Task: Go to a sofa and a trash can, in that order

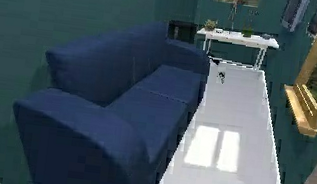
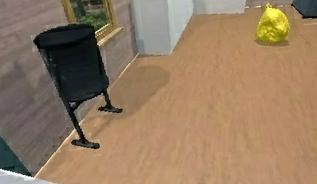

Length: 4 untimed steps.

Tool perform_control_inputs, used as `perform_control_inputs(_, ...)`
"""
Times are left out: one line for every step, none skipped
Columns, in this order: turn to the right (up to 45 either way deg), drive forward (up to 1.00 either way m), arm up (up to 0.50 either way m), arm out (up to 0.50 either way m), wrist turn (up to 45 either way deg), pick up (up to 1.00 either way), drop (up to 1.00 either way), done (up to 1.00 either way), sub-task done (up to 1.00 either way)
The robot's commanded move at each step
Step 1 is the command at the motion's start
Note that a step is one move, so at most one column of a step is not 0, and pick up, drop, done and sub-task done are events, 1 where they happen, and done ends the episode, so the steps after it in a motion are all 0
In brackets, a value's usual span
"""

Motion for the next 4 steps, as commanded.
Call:
perform_control_inputs(0.0, 0.0, 0.0, 0.0, 0.0, 0.0, 0.0, 0.0, 1.0)
perform_control_inputs(45.0, 0.0, 0.0, 0.0, 0.0, 0.0, 0.0, 0.0, 0.0)
perform_control_inputs(42.0, 0.0, 0.0, 0.0, 0.0, 0.0, 0.0, 0.0, 0.0)
perform_control_inputs(0.0, 0.8, 0.0, 0.0, 0.0, 0.0, 0.0, 0.0, 0.0)
